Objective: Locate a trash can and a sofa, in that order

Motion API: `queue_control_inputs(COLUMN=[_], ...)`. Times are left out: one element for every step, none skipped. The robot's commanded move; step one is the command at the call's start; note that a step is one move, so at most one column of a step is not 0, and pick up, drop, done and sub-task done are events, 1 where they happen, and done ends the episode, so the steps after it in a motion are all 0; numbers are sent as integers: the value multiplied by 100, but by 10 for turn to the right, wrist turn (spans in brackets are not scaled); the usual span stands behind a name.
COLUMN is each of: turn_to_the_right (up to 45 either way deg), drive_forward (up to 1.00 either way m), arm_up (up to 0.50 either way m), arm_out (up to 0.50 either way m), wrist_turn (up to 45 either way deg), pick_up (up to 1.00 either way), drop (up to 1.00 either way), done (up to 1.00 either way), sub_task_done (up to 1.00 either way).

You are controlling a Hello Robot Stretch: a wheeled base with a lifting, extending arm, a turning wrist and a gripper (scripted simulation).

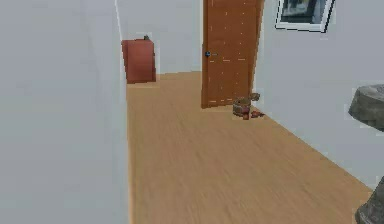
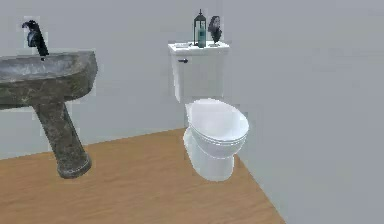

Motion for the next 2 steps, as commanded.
queue_control_inputs(turn_to_the_right=[150,0], drive_forward=[0,100], arm_up=[0,0], arm_out=[0,0], wrist_turn=[0,0], pick_up=[0,0], drop=[0,0], done=[0,0], sub_task_done=[0,0])
